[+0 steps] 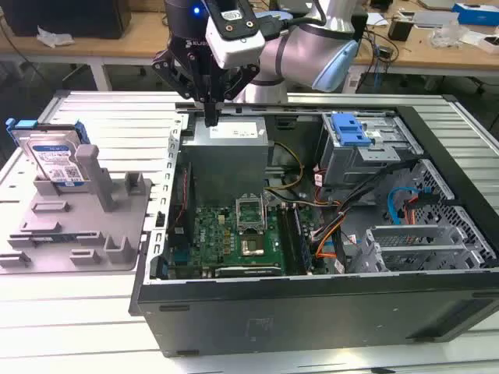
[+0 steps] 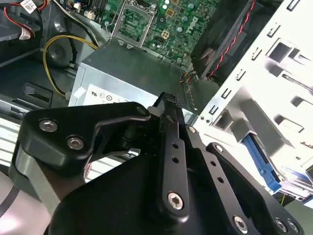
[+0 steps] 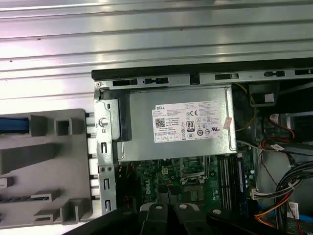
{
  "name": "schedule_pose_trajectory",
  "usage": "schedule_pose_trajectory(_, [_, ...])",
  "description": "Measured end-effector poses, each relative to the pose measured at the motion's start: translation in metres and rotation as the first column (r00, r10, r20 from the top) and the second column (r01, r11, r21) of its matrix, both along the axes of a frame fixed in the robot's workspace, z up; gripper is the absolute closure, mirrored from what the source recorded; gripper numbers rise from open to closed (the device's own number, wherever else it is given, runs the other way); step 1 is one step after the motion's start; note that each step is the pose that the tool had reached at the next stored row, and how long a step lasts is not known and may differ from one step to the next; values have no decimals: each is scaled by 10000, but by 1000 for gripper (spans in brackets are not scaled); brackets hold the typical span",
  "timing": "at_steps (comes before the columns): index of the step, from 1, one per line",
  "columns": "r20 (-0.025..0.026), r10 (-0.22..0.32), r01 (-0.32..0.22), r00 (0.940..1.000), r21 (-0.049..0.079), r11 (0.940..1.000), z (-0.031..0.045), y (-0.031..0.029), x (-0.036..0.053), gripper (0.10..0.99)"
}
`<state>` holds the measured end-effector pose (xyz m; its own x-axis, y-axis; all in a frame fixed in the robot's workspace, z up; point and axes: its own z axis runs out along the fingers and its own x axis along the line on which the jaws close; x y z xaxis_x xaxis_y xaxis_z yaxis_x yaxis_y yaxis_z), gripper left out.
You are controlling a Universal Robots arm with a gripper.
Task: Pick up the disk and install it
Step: 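Reach for the disk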
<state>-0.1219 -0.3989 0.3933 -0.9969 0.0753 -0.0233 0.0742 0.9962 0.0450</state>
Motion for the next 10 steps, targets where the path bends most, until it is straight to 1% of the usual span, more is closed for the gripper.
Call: schedule_pose_trajectory(10, [1, 0, 0, 10000, 0, 10000, 0, 0, 0, 980])
